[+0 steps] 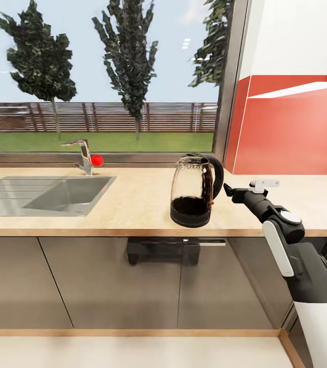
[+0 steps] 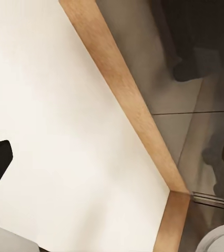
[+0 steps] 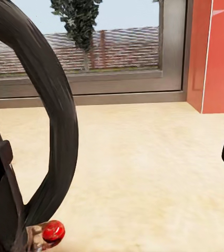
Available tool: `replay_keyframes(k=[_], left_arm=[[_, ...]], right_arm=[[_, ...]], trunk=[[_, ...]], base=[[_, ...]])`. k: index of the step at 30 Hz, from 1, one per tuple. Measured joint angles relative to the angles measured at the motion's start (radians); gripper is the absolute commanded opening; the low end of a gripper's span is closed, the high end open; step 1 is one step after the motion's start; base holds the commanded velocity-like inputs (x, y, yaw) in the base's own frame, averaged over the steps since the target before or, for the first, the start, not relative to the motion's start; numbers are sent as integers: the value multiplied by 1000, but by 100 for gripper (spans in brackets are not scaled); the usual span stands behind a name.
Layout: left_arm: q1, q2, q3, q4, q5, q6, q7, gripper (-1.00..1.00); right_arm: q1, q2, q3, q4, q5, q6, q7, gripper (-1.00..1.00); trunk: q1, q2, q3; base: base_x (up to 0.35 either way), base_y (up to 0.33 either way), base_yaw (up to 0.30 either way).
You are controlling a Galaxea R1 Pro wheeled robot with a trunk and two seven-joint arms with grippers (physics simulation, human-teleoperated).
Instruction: Set up a coffee station on the kitchen countertop: keep the coffee maker on the countertop, move the bottle of coffee from the kitchen shelf to the counter next to the coffee maker, place a paper coffee filter on top of the coffee maker, put the saucer next to the coffee maker with the coffee cup on the saucer, and place the electric kettle next to the coffee maker.
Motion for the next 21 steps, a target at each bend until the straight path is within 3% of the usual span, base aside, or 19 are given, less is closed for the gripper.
replay_keyframes(k=[21], left_arm=[[0, 2, 1, 0, 0, 0, 0, 100]], right_arm=[[0, 0, -2, 0, 0, 0, 0, 100]], trunk=[[0, 0, 0]], base=[[32, 0, 0]])
